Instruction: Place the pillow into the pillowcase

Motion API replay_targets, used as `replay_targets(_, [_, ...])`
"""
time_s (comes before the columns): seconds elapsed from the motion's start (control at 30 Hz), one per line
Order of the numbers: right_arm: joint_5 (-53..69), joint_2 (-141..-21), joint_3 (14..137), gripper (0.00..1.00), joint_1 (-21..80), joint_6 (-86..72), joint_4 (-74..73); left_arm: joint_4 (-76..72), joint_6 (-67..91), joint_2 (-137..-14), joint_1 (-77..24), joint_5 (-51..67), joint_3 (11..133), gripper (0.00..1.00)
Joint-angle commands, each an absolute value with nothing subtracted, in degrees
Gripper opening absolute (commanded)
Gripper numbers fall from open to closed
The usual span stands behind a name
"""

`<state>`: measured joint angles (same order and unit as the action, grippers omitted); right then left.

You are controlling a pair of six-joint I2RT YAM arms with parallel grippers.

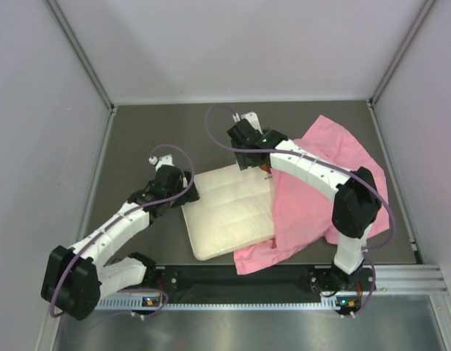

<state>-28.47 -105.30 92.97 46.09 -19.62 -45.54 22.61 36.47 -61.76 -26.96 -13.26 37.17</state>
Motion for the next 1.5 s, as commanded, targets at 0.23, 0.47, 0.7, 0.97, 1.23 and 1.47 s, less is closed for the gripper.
replay_targets(0.23, [-38.8,-108.9,93.5,0.75,39.0,-15.8,-44.5,15.3,35.8,-64.4,-24.9,-11.2,39.6,0.99])
replay_targets(0.47, [-35.3,-110.5,93.9,0.59,37.3,-14.9,-43.2,21.9,21.2,-70.0,-23.5,-13.1,54.1,0.99])
replay_targets(0.7, [-31.6,-110.6,94.1,0.23,35.7,-14.7,-41.8,15.4,12.9,-83.1,-22.6,15.3,62.7,0.99])
replay_targets(0.97, [-18.3,-106.3,92.3,0.00,33.4,-16.0,-37.0,7.5,5.0,-93.7,-23.4,25.7,62.0,0.99])
replay_targets(1.23, [-14.3,-106.0,92.5,0.00,33.0,-16.1,-36.8,12.8,3.3,-104.2,-24.1,32.5,69.7,0.91])
replay_targets(1.47, [-8.4,-107.1,93.4,0.00,32.9,-17.0,-35.9,9.1,4.7,-103.0,-25.3,36.1,69.0,0.00])
